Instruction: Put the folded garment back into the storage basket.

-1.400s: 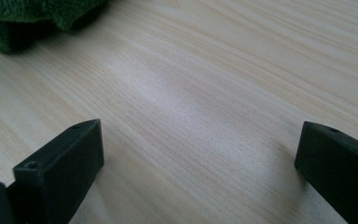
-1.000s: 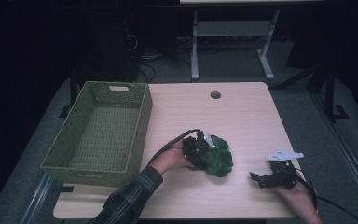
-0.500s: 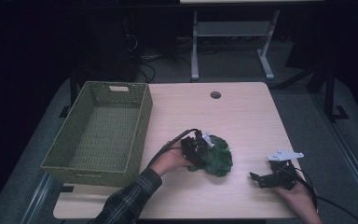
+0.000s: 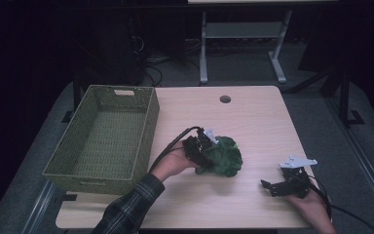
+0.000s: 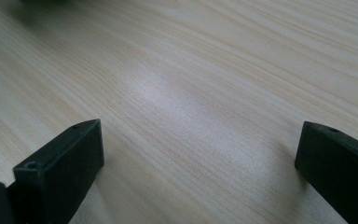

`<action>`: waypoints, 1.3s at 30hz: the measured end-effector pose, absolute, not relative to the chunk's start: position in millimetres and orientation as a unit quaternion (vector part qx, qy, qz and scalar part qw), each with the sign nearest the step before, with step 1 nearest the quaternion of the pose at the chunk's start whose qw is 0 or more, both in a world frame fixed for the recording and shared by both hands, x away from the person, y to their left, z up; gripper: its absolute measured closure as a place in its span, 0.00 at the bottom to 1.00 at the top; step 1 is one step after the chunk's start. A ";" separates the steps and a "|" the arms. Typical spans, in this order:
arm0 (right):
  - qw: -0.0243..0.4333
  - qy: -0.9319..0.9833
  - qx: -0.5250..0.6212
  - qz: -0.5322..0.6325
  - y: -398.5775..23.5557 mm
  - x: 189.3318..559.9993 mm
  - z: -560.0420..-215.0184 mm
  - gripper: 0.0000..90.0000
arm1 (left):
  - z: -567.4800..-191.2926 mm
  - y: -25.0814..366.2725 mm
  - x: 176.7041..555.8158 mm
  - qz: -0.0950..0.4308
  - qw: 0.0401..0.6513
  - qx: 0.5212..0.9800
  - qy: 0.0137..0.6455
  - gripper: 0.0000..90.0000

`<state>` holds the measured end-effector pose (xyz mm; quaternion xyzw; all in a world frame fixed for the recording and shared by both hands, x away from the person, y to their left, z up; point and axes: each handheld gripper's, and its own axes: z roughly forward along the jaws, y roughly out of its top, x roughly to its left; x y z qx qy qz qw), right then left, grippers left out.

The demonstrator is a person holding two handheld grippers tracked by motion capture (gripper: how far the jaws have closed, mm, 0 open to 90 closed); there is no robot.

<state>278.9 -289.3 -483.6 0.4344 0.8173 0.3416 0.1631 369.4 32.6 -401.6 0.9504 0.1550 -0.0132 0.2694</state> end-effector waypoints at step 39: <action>0.165 0.814 0.441 0.341 -287.5 278.8 -483.7 0.01 | -284.7 150.0 375.5 0.079 0.276 0.926 0.243 0.76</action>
